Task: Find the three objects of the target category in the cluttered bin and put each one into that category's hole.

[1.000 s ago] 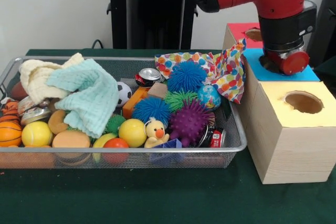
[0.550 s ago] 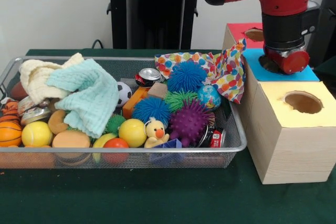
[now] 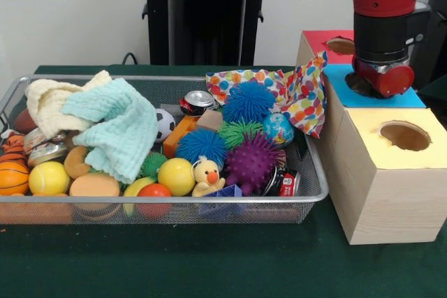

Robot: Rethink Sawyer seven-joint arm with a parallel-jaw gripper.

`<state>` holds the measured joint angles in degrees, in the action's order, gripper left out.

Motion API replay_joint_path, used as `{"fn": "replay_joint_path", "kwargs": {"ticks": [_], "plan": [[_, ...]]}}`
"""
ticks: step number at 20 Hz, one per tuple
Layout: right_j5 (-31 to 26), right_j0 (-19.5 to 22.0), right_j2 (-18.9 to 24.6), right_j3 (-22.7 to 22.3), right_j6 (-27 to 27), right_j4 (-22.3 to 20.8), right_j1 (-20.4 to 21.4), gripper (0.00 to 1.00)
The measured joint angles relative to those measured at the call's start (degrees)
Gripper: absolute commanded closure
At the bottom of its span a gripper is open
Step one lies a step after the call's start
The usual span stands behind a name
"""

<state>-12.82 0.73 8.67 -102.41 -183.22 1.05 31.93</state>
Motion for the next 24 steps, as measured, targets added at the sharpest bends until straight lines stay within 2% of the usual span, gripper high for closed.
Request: {"fn": "replay_joint_path", "kwargs": {"ticks": [24], "plan": [[-0.1, -1.7, -1.9, 0.1, 0.0, 2.0, 0.0, 0.00]]}}
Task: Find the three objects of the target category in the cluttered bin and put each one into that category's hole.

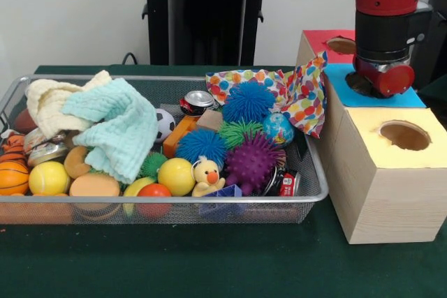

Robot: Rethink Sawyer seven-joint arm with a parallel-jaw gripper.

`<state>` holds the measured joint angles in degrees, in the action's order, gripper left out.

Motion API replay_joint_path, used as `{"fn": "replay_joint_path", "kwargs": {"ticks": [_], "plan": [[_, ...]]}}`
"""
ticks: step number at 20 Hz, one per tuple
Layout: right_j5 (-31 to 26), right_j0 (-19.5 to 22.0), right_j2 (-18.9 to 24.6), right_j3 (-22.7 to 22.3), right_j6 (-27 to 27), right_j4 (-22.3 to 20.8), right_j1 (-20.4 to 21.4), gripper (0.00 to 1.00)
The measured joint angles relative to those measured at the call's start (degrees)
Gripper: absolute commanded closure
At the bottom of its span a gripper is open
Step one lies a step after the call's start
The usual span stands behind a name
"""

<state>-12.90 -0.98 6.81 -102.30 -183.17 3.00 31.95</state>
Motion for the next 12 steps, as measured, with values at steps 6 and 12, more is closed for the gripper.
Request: {"fn": "replay_joint_path", "kwargs": {"ticks": [6, 12], "plan": [[-0.4, -3.1, -3.2, 0.6, 0.0, 2.6, -0.2, 0.00], [-3.9, -9.4, -9.5, 3.9, 0.0, 5.1, -1.4, 0.00]]}}
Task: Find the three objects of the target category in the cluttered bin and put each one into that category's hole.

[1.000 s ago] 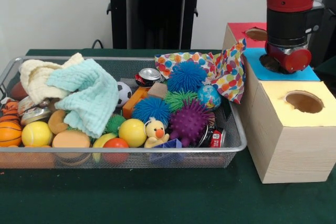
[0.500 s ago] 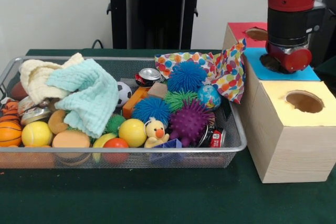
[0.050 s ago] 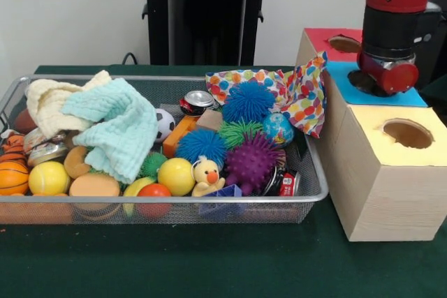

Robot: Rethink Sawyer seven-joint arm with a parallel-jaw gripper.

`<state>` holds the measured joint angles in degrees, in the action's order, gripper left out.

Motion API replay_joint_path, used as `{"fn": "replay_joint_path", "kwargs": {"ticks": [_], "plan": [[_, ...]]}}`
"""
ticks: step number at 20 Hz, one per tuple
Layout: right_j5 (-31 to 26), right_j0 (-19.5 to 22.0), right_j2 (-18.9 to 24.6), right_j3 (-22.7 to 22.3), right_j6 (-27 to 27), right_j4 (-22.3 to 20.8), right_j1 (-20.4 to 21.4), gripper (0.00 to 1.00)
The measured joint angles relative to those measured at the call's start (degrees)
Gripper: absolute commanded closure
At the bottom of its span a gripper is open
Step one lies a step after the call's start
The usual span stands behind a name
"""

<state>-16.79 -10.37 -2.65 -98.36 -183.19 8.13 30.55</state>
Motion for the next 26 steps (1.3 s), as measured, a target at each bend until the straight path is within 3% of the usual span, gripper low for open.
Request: {"fn": "replay_joint_path", "kwargs": {"ticks": [8, 14, 24, 25, 26], "plan": [[-9.8, -6.3, -7.1, 5.1, 0.0, 1.2, -1.9, 0.00], [-15.6, -5.5, -7.7, 5.9, 0.0, 1.1, -1.2, 0.00], [-15.7, -3.2, -6.8, 5.3, 0.0, 1.1, -1.2, 0.00], [-15.7, -3.1, -6.6, 5.3, 0.0, 1.2, -1.1, 1.00], [-15.7, -3.1, -6.6, 5.3, 0.0, 1.2, -1.0, 1.00]]}}
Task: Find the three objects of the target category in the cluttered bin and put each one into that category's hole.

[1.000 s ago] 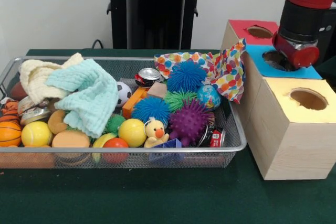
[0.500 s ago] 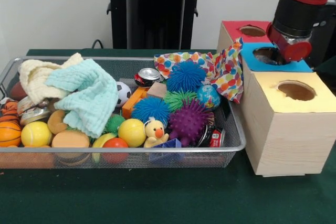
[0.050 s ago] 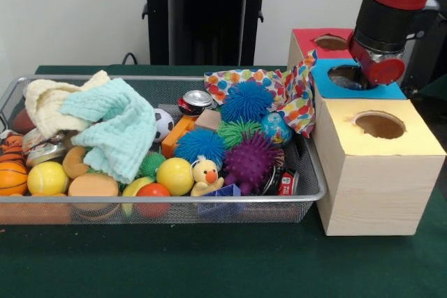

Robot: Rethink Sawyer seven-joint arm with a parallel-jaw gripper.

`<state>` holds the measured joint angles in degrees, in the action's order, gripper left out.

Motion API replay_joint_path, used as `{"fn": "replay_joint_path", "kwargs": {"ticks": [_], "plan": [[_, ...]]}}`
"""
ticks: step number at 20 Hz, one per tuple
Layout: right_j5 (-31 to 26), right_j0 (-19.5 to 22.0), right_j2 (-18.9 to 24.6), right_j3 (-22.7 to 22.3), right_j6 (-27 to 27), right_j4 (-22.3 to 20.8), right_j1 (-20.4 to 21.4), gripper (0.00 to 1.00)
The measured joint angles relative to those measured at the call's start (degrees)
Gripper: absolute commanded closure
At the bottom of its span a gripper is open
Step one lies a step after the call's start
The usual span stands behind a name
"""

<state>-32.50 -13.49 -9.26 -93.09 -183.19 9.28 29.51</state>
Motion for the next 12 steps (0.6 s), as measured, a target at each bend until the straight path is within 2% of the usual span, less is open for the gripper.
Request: {"fn": "replay_joint_path", "kwargs": {"ticks": [12], "plan": [[3.3, 1.2, 1.5, -2.2, 0.0, 0.0, 1.0, 1.00]]}}
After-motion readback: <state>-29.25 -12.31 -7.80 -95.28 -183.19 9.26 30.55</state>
